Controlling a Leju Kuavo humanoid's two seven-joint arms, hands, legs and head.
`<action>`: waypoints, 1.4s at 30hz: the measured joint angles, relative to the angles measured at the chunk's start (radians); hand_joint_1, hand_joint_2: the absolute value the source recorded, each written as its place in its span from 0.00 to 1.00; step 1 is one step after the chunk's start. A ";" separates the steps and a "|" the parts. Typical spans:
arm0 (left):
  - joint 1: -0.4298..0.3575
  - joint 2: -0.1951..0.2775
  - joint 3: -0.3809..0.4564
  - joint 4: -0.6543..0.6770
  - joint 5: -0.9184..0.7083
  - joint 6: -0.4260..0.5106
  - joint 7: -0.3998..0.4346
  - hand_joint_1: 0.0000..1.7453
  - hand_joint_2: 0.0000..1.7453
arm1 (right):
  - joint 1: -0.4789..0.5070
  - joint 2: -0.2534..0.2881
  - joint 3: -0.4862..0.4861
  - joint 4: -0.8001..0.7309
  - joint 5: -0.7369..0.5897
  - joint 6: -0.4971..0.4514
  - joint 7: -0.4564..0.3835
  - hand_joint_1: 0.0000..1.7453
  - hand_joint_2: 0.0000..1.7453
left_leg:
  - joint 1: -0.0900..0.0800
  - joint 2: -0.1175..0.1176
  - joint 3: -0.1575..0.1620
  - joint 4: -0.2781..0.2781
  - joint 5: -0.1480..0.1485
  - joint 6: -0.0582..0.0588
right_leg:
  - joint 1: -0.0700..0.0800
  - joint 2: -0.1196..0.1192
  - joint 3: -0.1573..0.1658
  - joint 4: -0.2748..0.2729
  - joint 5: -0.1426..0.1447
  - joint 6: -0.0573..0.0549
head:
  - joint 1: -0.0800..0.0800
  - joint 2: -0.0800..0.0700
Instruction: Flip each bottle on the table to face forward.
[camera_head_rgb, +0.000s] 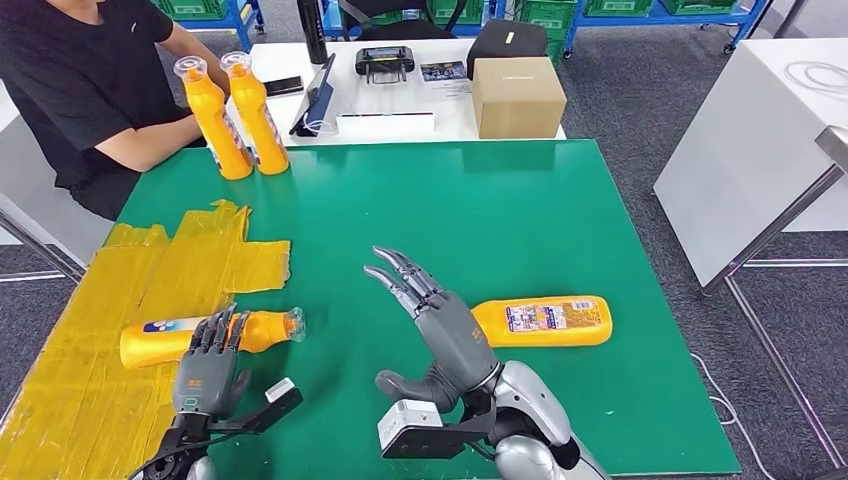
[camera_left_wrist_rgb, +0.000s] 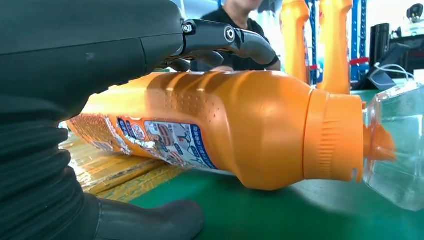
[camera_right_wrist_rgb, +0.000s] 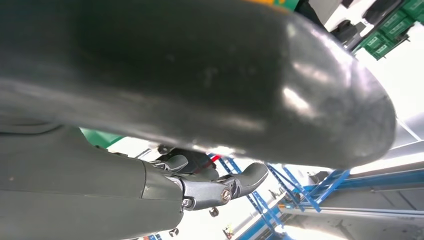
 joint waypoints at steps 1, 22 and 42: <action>-0.002 0.005 0.000 0.000 0.008 -0.012 -0.010 0.00 1.00 | -0.003 0.000 0.000 0.000 -0.002 0.002 -0.001 0.00 0.00 | 0.000 -0.001 0.001 0.000 0.000 0.000 | 0.000 0.000 0.001 0.000 -0.001 0.000 | 0.000 0.000; 0.140 -0.013 0.147 -0.339 0.943 -0.735 -0.474 0.00 0.75 | -0.003 0.017 -0.017 0.014 0.000 0.004 -0.019 0.00 0.00 | -0.002 0.003 -0.011 0.001 -0.007 0.000 | -0.001 0.001 -0.004 0.000 -0.006 0.001 | 0.000 0.000; 0.313 -0.290 0.332 -0.773 1.591 -1.120 -0.384 0.00 1.00 | 0.125 0.032 -0.073 -0.006 0.121 -0.036 -0.006 0.00 1.00 | -0.002 0.006 -0.030 0.004 -0.006 0.003 | -0.002 0.003 -0.021 0.000 -0.004 0.004 | 0.000 0.000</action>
